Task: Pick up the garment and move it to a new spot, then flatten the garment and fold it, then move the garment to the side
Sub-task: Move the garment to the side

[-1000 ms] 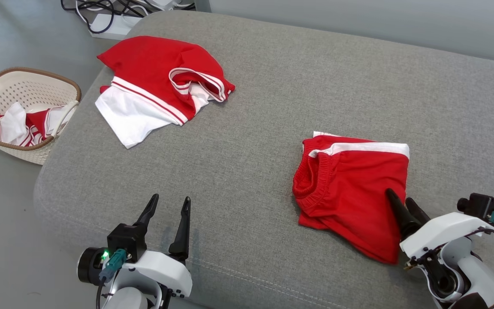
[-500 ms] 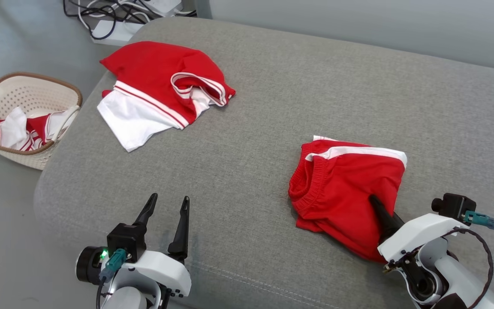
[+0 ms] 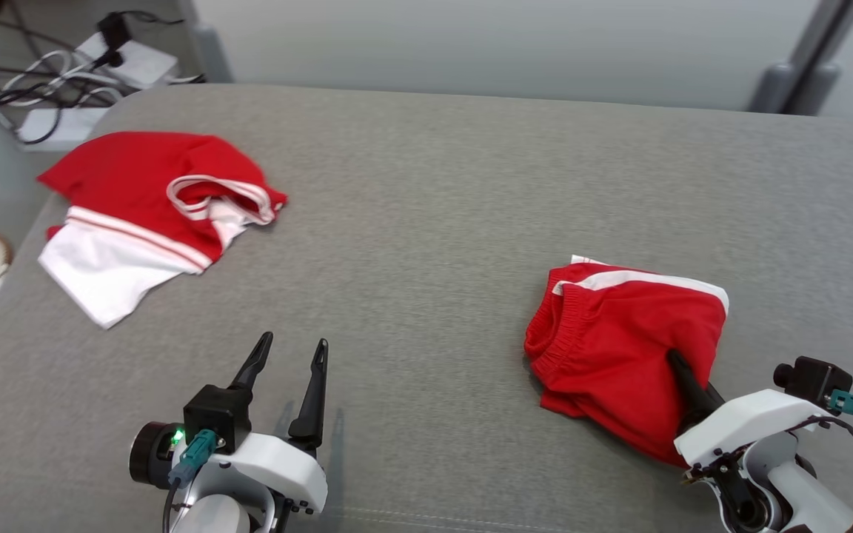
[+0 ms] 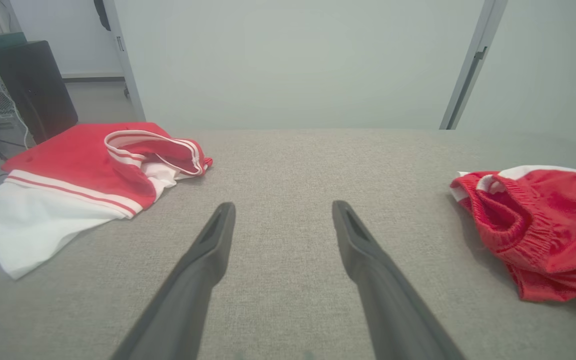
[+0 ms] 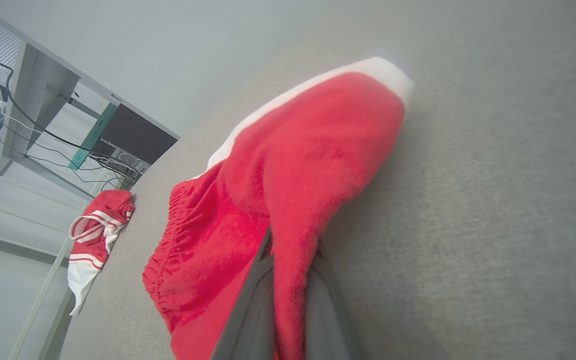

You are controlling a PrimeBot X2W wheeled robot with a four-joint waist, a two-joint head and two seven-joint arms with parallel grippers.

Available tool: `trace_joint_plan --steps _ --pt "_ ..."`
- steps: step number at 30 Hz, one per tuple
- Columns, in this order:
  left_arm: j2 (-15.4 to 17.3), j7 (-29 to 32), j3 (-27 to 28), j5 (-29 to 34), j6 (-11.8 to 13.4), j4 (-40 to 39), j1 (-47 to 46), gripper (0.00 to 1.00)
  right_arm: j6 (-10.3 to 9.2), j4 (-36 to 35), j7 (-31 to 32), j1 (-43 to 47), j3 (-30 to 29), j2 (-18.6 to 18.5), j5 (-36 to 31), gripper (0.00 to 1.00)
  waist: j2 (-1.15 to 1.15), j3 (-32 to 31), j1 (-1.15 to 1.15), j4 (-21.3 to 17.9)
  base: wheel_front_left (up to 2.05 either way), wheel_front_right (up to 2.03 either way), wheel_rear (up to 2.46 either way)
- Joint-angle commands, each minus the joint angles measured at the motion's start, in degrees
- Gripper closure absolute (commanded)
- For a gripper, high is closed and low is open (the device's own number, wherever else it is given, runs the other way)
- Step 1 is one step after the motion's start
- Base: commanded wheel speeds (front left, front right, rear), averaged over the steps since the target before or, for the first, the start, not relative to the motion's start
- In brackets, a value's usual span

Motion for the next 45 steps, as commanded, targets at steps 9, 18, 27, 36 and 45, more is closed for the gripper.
trace_joint_plan --steps 9,18,27,36,45 --pt "0.48 -0.59 1.74 0.18 0.0 -1.59 -0.59 0.0 0.26 -0.13 -1.73 0.13 0.38 -1.18 0.64 1.0 -0.01 -0.08 0.0 -13.16 0.0 0.0 0.0" --pt "0.48 -0.59 1.92 0.6 -0.12 -2.0 -1.35 0.0 0.26 0.2 -2.03 -0.64 0.95 -1.17 0.75 1.0 -0.01 1.85 0.0 -19.78 0.0 0.0 0.0" --pt "0.48 -0.59 0.53 1.48 -0.88 -2.71 -4.74 0.0 0.26 3.5 -2.21 -7.72 2.74 -4.73 -3.4 1.0 -0.01 7.11 0.0 -19.92 0.0 0.0 0.0" --pt "0.48 -0.59 -1.21 2.6 -1.64 -5.51 -7.59 0.0 0.26 11.13 -2.4 -21.73 3.26 -12.29 -10.3 1.0 -0.01 13.39 0.0 -15.44 0.0 0.0 0.0" --pt "0.48 -0.59 -1.91 3.06 -2.01 -6.31 -9.17 0.0 0.26 19.49 -2.45 -28.78 1.78 -16.04 -11.91 1.0 -0.01 16.22 0.0 -12.17 0.0 0.0 0.0"
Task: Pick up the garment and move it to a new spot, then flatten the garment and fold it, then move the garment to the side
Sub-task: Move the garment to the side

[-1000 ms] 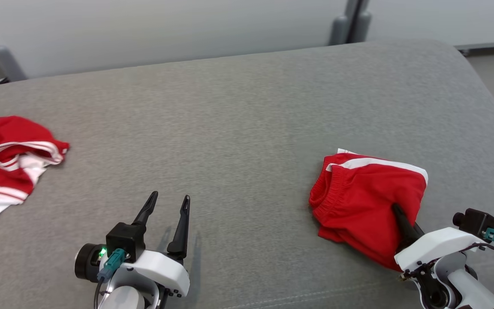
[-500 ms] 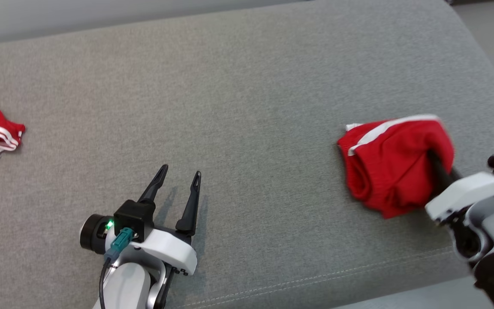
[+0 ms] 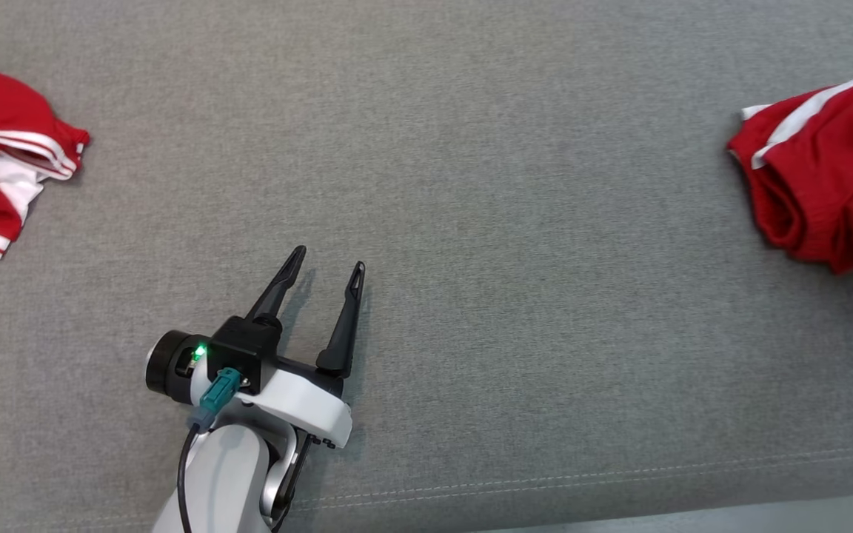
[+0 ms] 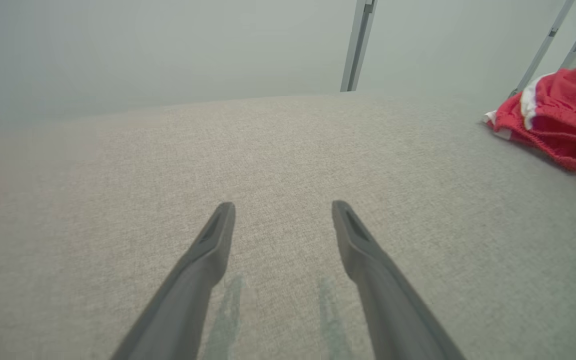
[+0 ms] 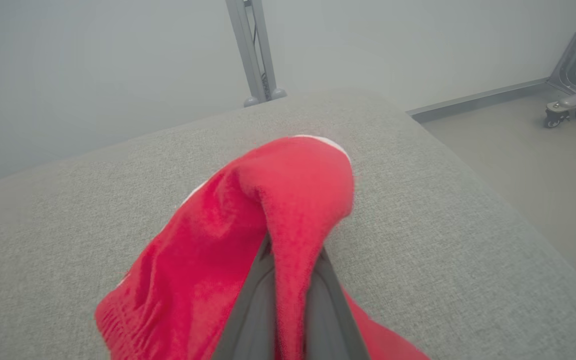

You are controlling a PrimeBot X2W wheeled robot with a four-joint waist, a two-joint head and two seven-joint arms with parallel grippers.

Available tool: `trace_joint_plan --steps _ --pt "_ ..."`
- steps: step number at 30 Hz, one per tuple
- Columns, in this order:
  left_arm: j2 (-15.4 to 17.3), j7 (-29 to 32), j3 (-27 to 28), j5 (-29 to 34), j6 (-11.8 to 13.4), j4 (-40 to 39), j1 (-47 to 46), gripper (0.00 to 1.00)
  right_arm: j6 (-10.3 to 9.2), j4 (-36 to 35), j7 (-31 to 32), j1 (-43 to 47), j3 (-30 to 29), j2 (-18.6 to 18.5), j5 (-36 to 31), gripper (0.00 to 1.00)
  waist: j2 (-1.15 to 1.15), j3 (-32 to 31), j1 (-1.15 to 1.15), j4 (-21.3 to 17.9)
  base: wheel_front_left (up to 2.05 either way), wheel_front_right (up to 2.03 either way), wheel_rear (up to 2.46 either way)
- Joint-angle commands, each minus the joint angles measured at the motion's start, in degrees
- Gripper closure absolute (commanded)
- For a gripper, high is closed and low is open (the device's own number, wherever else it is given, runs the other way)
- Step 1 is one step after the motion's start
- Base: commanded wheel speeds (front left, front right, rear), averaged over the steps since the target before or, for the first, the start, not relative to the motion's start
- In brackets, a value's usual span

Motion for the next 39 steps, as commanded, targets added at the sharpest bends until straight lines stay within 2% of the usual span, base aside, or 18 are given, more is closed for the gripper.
trace_joint_plan --steps 1,12,17,18,19,20,25,31,35,39 --pt "0.38 -0.58 1.33 0.39 -0.45 -1.69 -1.8 0.0 0.25 0.62 -1.12 0.06 -0.27 -1.93 -0.04 1.0 0.0 0.62 0.0 0.95 0.0 0.0 0.0" --pt "0.38 -0.58 0.69 0.55 -0.01 -2.25 -1.53 0.0 0.25 7.07 -1.24 -0.8 -3.75 -4.37 -1.28 1.0 0.0 0.12 0.0 2.27 0.0 0.0 0.0" --pt "0.38 -0.58 0.34 0.74 -0.1 -2.44 -1.62 0.0 0.25 8.54 -1.25 -1.68 -6.27 -5.48 -4.26 1.0 0.0 0.03 0.0 2.51 0.0 0.0 0.0" --pt "0.38 -0.58 0.23 0.73 -0.12 -2.44 -1.64 0.0 0.25 8.77 -1.25 -1.89 -7.02 -5.58 -4.8 0.83 0.0 0.03 0.0 2.58 0.0 0.0 0.0" --pt "0.38 -0.58 0.12 0.72 -0.12 -2.43 -1.67 0.0 0.25 8.9 -1.25 -2.13 -7.66 -5.75 -5.61 0.35 0.0 0.05 0.0 2.64 0.0 0.0 0.0" --pt "0.38 -0.58 0.03 0.67 -0.11 -2.42 -1.72 0.0 0.25 8.99 -1.25 -2.4 -8.43 -5.9 -6.43 0.0 0.0 0.05 0.0 2.7 0.0 0.0 0.0" --pt "0.38 -0.58 -0.4 0.41 0.04 -2.18 -1.6 0.0 0.25 9.75 -1.25 -2.61 -12.53 -6.23 -11.35 0.0 0.0 -0.35 0.0 2.92 0.0 0.0 0.0" --pt "0.38 -0.58 -0.36 -0.34 0.5 -2.02 -1.13 0.0 0.25 9.4 -1.25 -2.55 -19.66 -8.56 -18.49 0.0 0.0 -2.3 0.0 2.88 0.0 0.0 0.0" --pt "0.38 -0.58 -0.09 -0.8 0.85 -1.79 -0.31 0.0 0.25 2.78 -1.26 -0.18 -25.3 -7.17 -23.82 0.0 0.0 -4.48 0.0 2.43 0.0 0.0 0.0" --pt "0.38 -0.58 0.31 -1.35 1.26 -1.48 0.69 0.0 0.25 -7.0 -1.26 4.83 -29.93 -3.63 -29.51 0.0 0.0 -7.05 0.0 2.0 0.0 0.0 0.0"
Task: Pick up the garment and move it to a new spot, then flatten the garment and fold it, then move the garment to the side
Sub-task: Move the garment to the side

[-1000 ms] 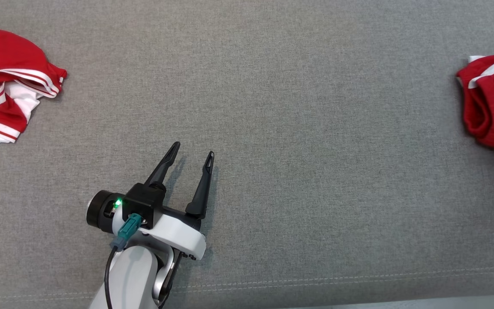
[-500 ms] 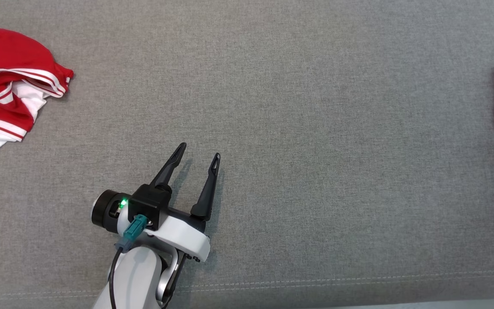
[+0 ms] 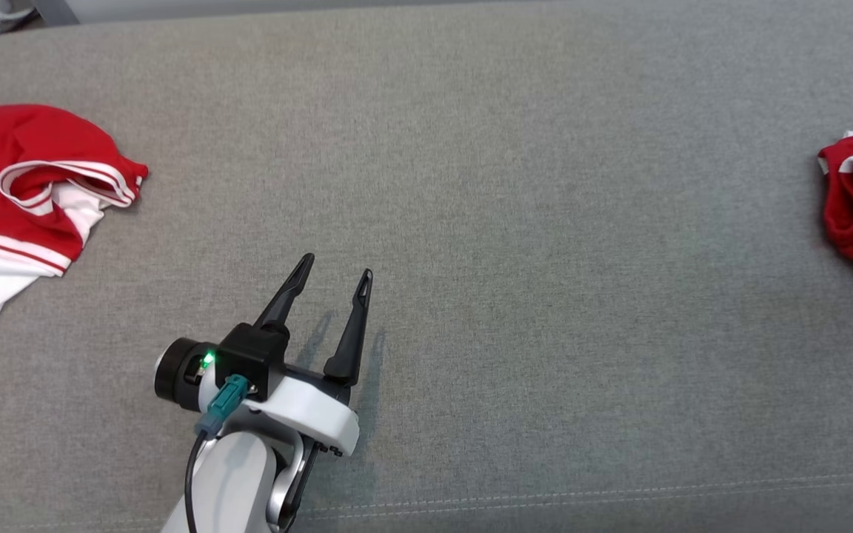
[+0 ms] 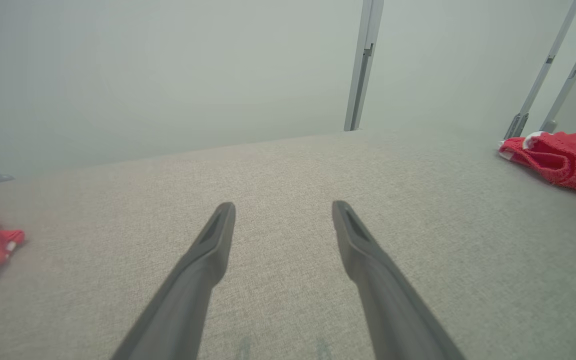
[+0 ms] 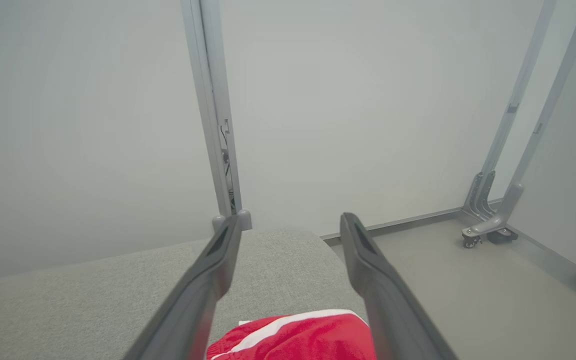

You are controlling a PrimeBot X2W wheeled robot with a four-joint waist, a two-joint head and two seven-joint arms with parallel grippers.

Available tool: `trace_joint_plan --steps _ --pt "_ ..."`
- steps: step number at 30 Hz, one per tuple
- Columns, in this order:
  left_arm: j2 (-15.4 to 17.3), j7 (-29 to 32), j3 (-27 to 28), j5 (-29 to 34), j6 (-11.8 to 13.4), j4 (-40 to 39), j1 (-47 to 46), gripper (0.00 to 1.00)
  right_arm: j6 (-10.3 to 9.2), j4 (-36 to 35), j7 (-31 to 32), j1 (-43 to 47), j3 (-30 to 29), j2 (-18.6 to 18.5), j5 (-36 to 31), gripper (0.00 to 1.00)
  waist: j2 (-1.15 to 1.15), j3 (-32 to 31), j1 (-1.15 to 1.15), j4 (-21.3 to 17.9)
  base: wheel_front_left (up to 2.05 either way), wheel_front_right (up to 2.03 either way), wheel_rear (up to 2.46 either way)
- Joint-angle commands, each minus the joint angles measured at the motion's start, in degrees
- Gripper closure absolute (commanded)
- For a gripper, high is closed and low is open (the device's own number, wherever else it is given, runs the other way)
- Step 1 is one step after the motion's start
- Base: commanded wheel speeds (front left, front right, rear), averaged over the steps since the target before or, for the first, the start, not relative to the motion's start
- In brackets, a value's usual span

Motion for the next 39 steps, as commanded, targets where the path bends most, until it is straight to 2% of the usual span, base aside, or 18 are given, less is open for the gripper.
trace_joint_plan --steps 1,6,14,26,39 --pt "0.39 -0.58 2.14 -0.45 0.56 -1.13 0.49 0.0 0.24 -4.71 -0.67 4.28 -0.78 1.03 -2.26 0.0 0.0 -1.99 0.0 -0.41 0.0 0.0 0.0" --pt "0.39 -0.58 3.58 -0.76 1.02 -0.68 2.51 0.0 0.24 -17.84 -0.67 13.33 -3.28 7.72 -7.97 0.0 0.0 -5.58 0.0 -0.15 0.0 0.0 0.0" --pt "0.39 -0.58 6.99 -0.05 1.66 -0.35 5.43 0.0 0.24 -30.09 -0.68 23.73 -4.35 15.04 -13.27 0.0 0.0 -8.96 0.0 0.63 0.0 0.0 0.0" --pt "0.43 -0.58 12.49 0.95 2.22 -0.21 8.33 0.0 0.24 -33.87 -0.68 32.07 -4.32 21.09 -15.63 0.0 0.0 -11.81 0.0 1.07 0.0 0.0 0.0" --pt "0.41 -0.58 15.91 1.45 2.19 1.29 11.23 0.0 0.24 -33.7 -0.68 36.41 -1.67 23.44 -16.16 0.0 0.0 -14.51 0.0 2.08 0.0 0.0 0.0"
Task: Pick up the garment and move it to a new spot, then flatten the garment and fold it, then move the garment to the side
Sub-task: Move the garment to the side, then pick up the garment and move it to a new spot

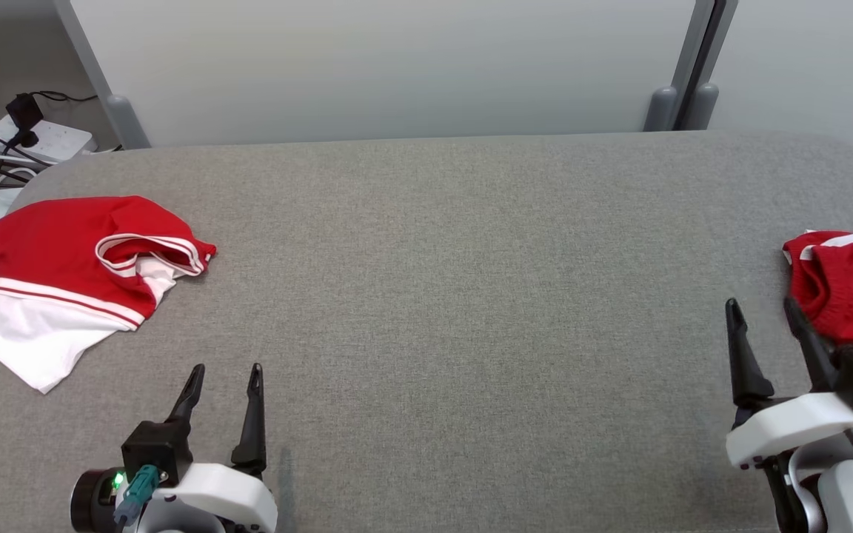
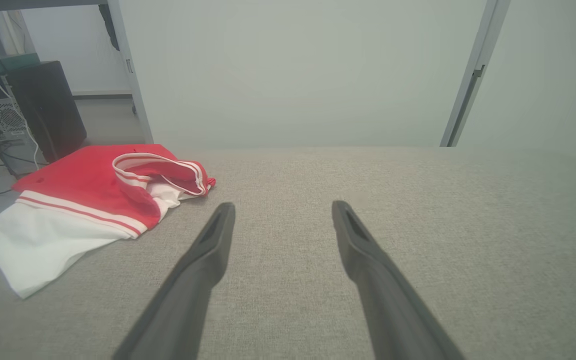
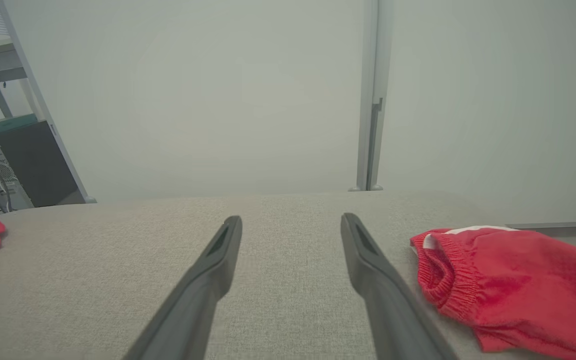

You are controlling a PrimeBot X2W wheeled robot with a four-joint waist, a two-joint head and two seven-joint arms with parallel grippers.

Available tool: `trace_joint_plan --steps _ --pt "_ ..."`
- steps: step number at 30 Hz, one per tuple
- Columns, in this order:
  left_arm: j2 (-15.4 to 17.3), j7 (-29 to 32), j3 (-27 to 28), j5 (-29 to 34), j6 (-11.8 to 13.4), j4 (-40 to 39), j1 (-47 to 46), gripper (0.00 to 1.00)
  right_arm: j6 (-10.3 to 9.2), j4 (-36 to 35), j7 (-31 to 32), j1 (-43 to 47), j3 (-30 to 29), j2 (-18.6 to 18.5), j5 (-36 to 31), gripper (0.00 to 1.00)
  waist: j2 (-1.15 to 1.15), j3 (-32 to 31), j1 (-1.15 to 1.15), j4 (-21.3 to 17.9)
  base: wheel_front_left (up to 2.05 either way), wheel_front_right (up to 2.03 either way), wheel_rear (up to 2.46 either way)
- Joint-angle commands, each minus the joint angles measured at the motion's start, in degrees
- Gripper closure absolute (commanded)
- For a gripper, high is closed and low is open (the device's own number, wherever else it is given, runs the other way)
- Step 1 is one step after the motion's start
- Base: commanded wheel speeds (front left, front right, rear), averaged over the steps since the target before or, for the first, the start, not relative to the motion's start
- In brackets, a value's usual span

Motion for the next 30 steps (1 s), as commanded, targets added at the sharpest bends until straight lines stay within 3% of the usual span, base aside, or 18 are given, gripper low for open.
trace_joint_plan --steps 1,18,23,30 --pt "0.43 -0.59 2.2 0.47 0.44 -1.15 -0.84 0.0 0.24 -1.62 -0.68 -0.05 1.29 -0.48 -0.32 0.0 0.0 -0.14 0.0 0.06 0.0 0.0 0.0" --pt "0.42 -0.59 3.77 0.79 0.28 -0.54 -0.31 0.0 0.24 -1.65 -0.68 0.88 1.42 0.13 -0.47 0.0 0.0 -0.17 0.0 1.03 0.0 0.0 0.0" --pt "0.42 -0.59 3.48 0.8 0.39 -0.76 -0.74 0.0 0.24 -1.69 -0.68 1.08 1.78 0.2 -0.22 0.0 0.0 -0.02 0.0 2.77 0.0 0.0 0.0" --pt "0.41 -0.59 4.37 0.96 0.49 -1.03 -0.88 0.0 0.24 -1.23 -0.68 0.8 4.16 0.28 1.25 0.0 0.0 0.17 0.0 8.76 0.0 0.0 0.0"
